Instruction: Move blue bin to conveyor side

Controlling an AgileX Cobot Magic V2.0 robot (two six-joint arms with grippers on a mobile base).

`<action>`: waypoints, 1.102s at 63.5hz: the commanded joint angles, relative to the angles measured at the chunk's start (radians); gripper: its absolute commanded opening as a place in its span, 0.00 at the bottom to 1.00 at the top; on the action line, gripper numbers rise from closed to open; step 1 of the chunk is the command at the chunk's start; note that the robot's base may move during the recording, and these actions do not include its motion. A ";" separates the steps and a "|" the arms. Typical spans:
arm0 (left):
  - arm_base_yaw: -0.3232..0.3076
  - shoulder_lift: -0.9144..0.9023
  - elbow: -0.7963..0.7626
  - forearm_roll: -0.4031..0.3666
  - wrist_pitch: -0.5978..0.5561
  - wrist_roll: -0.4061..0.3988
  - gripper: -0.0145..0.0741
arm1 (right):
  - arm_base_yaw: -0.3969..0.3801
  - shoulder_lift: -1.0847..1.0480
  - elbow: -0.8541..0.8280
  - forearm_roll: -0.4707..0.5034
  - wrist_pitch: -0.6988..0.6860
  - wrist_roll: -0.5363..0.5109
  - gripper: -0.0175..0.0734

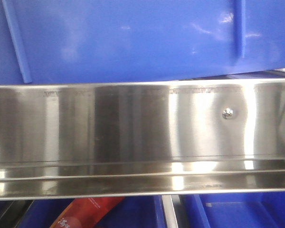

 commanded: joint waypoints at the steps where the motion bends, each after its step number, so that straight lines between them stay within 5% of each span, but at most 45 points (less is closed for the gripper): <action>1: -0.006 0.077 -0.064 -0.001 -0.006 0.001 0.14 | 0.003 0.093 -0.102 -0.005 0.053 -0.007 0.10; 24: -0.006 0.232 -0.116 -0.010 -0.103 -0.001 0.14 | 0.003 0.210 -0.204 -0.005 -0.036 -0.007 0.10; 53: -0.006 0.378 -0.259 -0.034 -0.005 -0.001 0.14 | 0.004 0.541 -0.405 -0.093 0.203 0.154 0.11; 70: -0.006 0.382 -0.259 -0.034 -0.001 -0.001 0.14 | 0.116 0.691 -0.532 -0.157 0.219 0.154 0.11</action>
